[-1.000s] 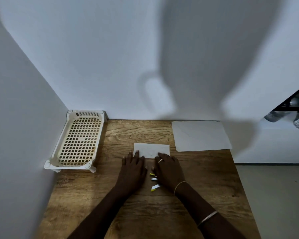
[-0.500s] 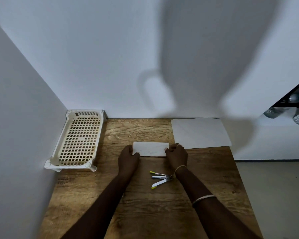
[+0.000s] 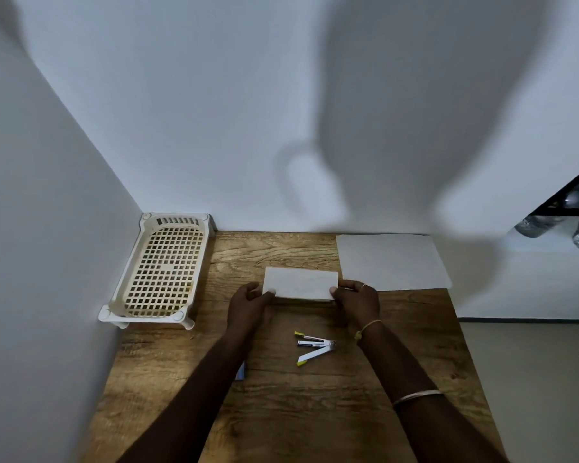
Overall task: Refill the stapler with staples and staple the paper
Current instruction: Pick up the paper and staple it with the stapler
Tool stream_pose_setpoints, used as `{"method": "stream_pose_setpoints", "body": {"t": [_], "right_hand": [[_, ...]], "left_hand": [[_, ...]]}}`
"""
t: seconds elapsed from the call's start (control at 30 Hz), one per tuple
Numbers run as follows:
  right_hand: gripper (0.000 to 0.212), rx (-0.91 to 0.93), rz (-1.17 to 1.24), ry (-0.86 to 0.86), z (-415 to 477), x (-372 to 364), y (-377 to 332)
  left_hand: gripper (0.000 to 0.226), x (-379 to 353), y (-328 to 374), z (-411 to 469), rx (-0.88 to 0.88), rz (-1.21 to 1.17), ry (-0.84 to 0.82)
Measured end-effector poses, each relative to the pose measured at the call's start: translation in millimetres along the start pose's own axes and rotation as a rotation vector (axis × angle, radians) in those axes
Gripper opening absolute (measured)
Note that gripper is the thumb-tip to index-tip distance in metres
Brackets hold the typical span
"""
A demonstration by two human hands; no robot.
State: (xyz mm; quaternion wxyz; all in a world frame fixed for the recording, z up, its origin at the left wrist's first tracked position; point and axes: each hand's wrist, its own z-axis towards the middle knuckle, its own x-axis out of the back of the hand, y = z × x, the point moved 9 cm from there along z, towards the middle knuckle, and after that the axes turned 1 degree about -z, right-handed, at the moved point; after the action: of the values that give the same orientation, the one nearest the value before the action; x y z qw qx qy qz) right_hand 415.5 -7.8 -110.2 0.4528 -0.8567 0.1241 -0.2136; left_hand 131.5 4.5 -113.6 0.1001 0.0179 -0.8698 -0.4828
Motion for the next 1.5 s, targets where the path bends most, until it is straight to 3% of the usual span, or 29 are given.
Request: {"method": "stream_pose_setpoints", "body": {"t": [0.1, 0.2, 0.3, 0.47, 0.6, 0.63, 0.7, 0.77, 0.83, 0.9, 1.07, 1.27, 1.37, 1.5], "right_hand": [[0.029, 0.013, 0.155, -0.043, -13.0, 8.2, -21.5], [0.024, 0.019, 0.354, -0.131, -32.1, 9.9, -46.8], [0.021, 0.085, 0.366, -0.203, -52.9, 13.4, -70.4], [0.024, 0.22, 0.337, -0.277, -82.0, 17.0, -88.6], [0.018, 0.312, 0.3, -0.23, -85.3, 23.5, -83.5], [0.017, 0.352, 0.204, -0.176, -84.6, 25.9, -76.4], [0.022, 0.507, -0.21, -0.083, -84.7, 24.6, -59.1], [0.043, 0.595, -0.689, -0.185, -85.4, 1.9, -27.4], [0.069, 0.613, -0.998, -0.365, -86.3, -22.3, 9.5], [0.077, 0.683, -1.163, -0.433, -89.1, -40.5, 31.8], [0.06, 0.86, -1.278, -0.365, -91.2, -64.7, 37.0], [0.041, 0.84, -1.166, -0.3, -85.0, -64.9, 33.3], [0.027, 0.658, -0.654, -0.263, -89.6, -47.6, 15.0], [0.019, 0.395, 0.021, -0.478, -119.5, -43.9, -20.2]], "left_hand": [[0.069, -2.1, 12.7, -18.9, -0.01, -0.104, -0.052], [0.052, -18.6, 33.4, -43.4, 0.006, -0.308, -0.199], [0.04, -36.8, 57.3, -65.9, 0.006, -0.525, -0.325], [0.031, -36.2, 79.5, -89.4, -0.015, -0.665, -0.28], [0.009, -23.8, 86.0, -97.6, -0.033, -0.681, -0.249], [0.01, -20.2, 86.6, -98.7, -0.034, -0.689, -0.233], [0.012, -14.1, 87.7, -100.5, -0.038, -0.704, -0.212], [0.011, -9.4, 89.1, -101.8, -0.049, -0.711, -0.215], [0.011, -5.0, 91.7, -104.0, -0.062, -0.711, -0.212], [0.014, -0.5, 94.5, -107.7, -0.08, -0.716, -0.211], [0.026, 6.1, 107.2, -120.5, -0.119, -0.734, -0.234], [0.023, 13.2, 119.7, -131.8, -0.117, -0.75, -0.19], [0.019, 14.2, 123.0, -134.1, -0.107, -0.77, -0.179], [0.022, 11.8, 127.3, -135.0, -0.108, -0.781, -0.176]]}}
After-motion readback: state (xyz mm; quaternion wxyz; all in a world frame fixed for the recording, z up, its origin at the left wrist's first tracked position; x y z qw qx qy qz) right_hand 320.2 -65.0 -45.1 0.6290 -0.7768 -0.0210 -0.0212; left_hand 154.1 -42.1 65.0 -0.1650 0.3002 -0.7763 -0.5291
